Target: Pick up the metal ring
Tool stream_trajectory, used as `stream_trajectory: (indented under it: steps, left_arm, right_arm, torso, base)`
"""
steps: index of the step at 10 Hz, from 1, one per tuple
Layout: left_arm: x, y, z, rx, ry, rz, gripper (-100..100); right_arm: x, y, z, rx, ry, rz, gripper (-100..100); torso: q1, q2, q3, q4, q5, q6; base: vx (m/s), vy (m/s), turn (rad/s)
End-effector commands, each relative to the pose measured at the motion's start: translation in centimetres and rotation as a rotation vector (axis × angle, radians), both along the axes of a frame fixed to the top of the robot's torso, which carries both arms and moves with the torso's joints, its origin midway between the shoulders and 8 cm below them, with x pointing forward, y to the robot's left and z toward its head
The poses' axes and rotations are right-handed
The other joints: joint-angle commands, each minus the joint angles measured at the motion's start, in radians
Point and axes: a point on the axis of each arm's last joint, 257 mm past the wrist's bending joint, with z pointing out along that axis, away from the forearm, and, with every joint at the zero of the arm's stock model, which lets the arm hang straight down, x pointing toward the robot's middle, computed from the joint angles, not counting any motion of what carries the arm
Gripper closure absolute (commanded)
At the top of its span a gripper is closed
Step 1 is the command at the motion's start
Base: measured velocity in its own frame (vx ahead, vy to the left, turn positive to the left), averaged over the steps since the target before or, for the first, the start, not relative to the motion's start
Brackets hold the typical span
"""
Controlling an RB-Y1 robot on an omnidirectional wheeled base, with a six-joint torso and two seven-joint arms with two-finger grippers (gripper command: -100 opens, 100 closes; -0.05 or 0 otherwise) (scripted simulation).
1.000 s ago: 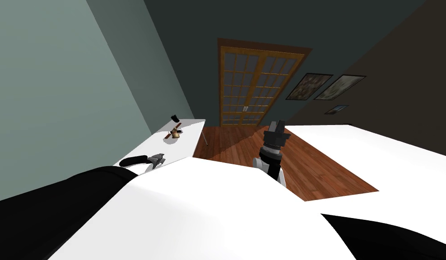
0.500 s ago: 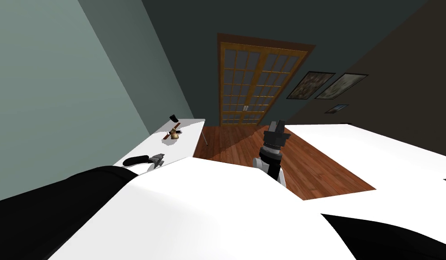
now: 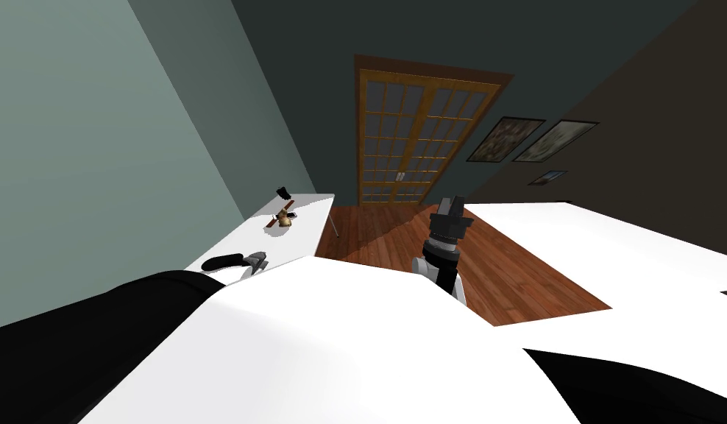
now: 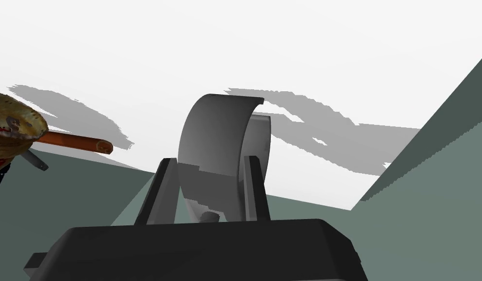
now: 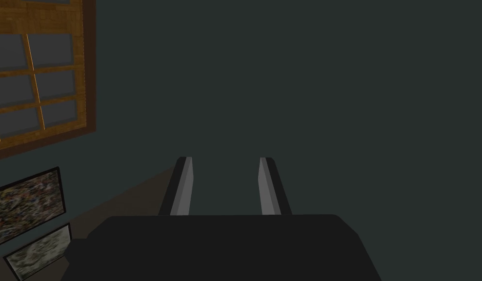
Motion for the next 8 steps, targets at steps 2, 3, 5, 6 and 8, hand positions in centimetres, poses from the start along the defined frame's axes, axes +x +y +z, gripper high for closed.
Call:
stream_trajectory:
  steps: [2, 3, 5, 6, 8]
  left_arm:
    - [0.0, 0.0, 0.0, 0.000, 0.000, 0.000, 100]
    - [0.0, 0.0, 0.0, 0.000, 0.000, -0.001, 0]
    - [-0.1, -0.7, 1.0, -0.001, 0.002, -0.007, 100]
    - [-0.1, -0.9, 1.3, -0.002, 0.003, -0.008, 100]
    - [-0.1, -0.8, 1.2, -0.001, 0.002, -0.008, 0]
  right_arm:
    - [0.0, 0.0, 0.0, 0.000, 0.000, 0.000, 0]
    - [0.0, 0.0, 0.0, 0.000, 0.000, 0.000, 0]
    - [0.0, 0.0, 0.0, 0.000, 0.000, 0.000, 0]
    - [0.0, 0.0, 0.0, 0.000, 0.000, 0.000, 0]
    - [0.0, 0.0, 0.0, 0.000, 0.000, 0.000, 0]
  torso:
    - [0.000, 0.000, 0.000, 0.000, 0.000, 0.000]
    - [0.000, 0.000, 0.000, 0.000, 0.000, 0.000]
    - [-0.001, 0.000, 0.000, 0.000, -0.001, 0.000]
    - [-0.002, 0.000, 0.000, 0.000, -0.001, -0.001]
    - [-0.001, 0.000, 0.000, 0.000, -0.001, 0.000]
  base:
    - [0.000, 0.000, 0.000]
    - [0.000, 0.000, 0.000]
    - [0.001, -0.012, 0.026]
    - [0.001, -0.017, 0.019]
    - [0.000, -0.004, 0.002]
